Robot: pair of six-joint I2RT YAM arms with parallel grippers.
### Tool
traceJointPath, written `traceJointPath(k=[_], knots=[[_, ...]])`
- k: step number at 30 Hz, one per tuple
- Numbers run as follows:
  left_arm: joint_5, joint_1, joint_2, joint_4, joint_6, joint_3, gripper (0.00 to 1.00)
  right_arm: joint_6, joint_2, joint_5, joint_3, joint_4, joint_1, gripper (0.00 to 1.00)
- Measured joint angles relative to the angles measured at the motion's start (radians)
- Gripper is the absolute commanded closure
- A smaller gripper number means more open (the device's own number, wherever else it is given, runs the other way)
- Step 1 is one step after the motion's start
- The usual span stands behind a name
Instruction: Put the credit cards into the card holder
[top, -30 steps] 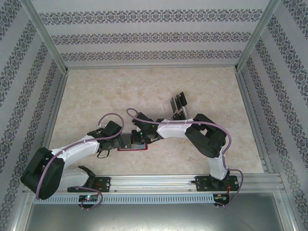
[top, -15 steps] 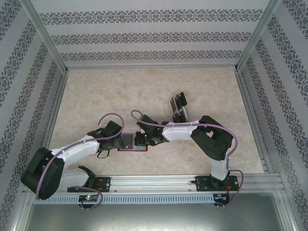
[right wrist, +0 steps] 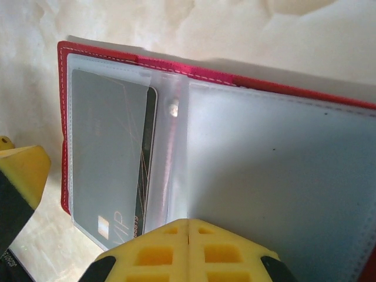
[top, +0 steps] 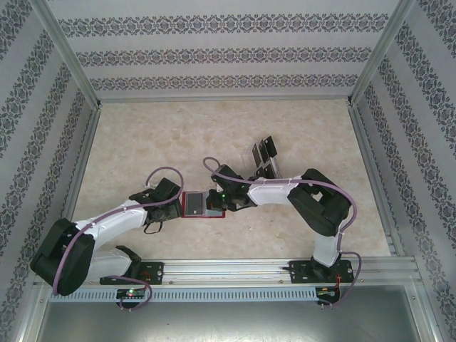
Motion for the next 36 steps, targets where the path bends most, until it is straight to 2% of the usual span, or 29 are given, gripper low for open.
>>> traceJointPath(k=[15, 36], knots=[[-0.002, 0.0, 0.027, -0.003, 0.007, 0.013, 0.22, -0.057, -0.034, 0.024, 0.063, -0.145, -0.006, 1.0], [-0.009, 0.0, 0.057, -0.008, 0.008, 0.027, 0.22, -0.064, 0.067, 0.022, 0.153, -0.15, 0.014, 1.0]])
